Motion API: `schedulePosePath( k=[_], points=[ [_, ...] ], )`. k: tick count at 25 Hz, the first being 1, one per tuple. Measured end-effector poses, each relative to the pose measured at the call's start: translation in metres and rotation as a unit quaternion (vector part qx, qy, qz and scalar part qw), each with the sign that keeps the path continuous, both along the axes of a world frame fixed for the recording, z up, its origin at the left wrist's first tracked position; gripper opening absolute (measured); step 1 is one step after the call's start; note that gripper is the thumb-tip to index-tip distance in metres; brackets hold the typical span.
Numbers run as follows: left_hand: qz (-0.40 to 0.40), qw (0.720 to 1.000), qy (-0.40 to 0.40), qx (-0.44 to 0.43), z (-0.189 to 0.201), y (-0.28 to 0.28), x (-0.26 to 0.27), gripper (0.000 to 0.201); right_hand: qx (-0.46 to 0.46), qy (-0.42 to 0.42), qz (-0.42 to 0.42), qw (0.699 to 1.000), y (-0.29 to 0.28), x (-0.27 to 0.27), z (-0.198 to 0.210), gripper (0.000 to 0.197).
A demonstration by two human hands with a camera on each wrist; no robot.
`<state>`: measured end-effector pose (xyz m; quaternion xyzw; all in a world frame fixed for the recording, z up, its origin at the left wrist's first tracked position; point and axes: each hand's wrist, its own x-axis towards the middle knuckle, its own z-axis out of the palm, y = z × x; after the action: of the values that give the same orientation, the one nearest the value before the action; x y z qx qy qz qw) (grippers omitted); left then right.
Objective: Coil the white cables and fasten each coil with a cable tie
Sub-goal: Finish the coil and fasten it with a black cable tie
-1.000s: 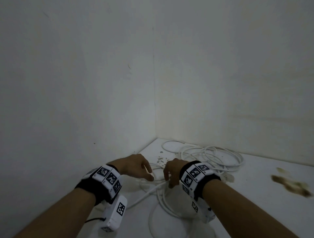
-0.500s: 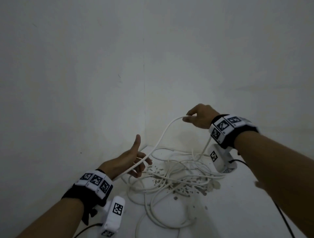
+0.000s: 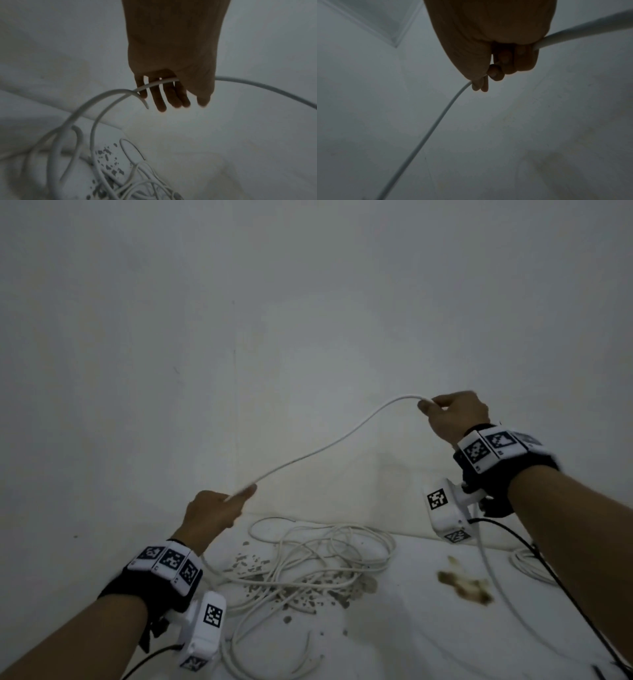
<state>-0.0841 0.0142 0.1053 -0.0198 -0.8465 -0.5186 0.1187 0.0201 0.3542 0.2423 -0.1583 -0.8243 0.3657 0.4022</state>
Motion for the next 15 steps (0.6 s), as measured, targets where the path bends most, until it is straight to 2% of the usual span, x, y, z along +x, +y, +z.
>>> schedulePosePath(
  k=[2,3,4,6,7,8,10,11,13,14,15],
  points=[
    [0.005,0.997,-0.032,0.07,0.013,0.014,-0.002,0.055,-0.063,-0.021,0.024,0.998,0.007,-0.001,-0.02,0.032],
    [-0.002,0.996,-0.035,0.085,0.024,0.023,-0.003,0.055,-0.073,-0.053,0.043,0.995,0.006,-0.001,-0.03,0.028],
    [-0.011,0.995,-0.025,0.093,0.037,0.032,-0.003,0.054,-0.06,-0.096,0.058,0.992,0.003,-0.004,-0.04,0.033],
    [-0.035,0.996,0.014,0.08,0.067,0.053,0.0,0.042,-0.019,-0.147,0.069,0.987,-0.007,-0.007,-0.055,0.072],
    [-0.051,0.997,0.038,0.053,0.081,0.064,0.002,0.036,-0.012,-0.123,0.067,0.99,-0.016,-0.005,-0.059,0.092],
    [-0.067,0.996,0.06,0.011,0.094,0.075,0.004,0.038,-0.002,-0.079,0.06,0.995,-0.027,-0.001,-0.059,0.104],
    [-0.101,0.986,0.094,-0.095,0.112,0.099,0.013,0.043,0.083,-0.013,0.034,0.996,-0.043,0.003,-0.053,0.111],
    [-0.118,0.977,0.116,-0.134,0.117,0.11,0.017,0.042,0.164,-0.013,0.024,0.986,-0.048,0.001,-0.051,0.104],
    [-0.15,0.965,0.152,-0.154,0.119,0.131,0.026,0.038,0.29,-0.042,0.044,0.955,-0.052,0.0,-0.045,0.066],
    [-0.16,0.964,0.166,-0.134,0.115,0.138,0.029,0.037,0.307,-0.051,0.069,0.948,-0.053,-0.002,-0.043,0.041],
    [-0.162,0.964,0.179,-0.108,0.109,0.142,0.031,0.034,0.287,-0.048,0.099,0.951,-0.051,-0.004,-0.042,0.029]
  ],
)
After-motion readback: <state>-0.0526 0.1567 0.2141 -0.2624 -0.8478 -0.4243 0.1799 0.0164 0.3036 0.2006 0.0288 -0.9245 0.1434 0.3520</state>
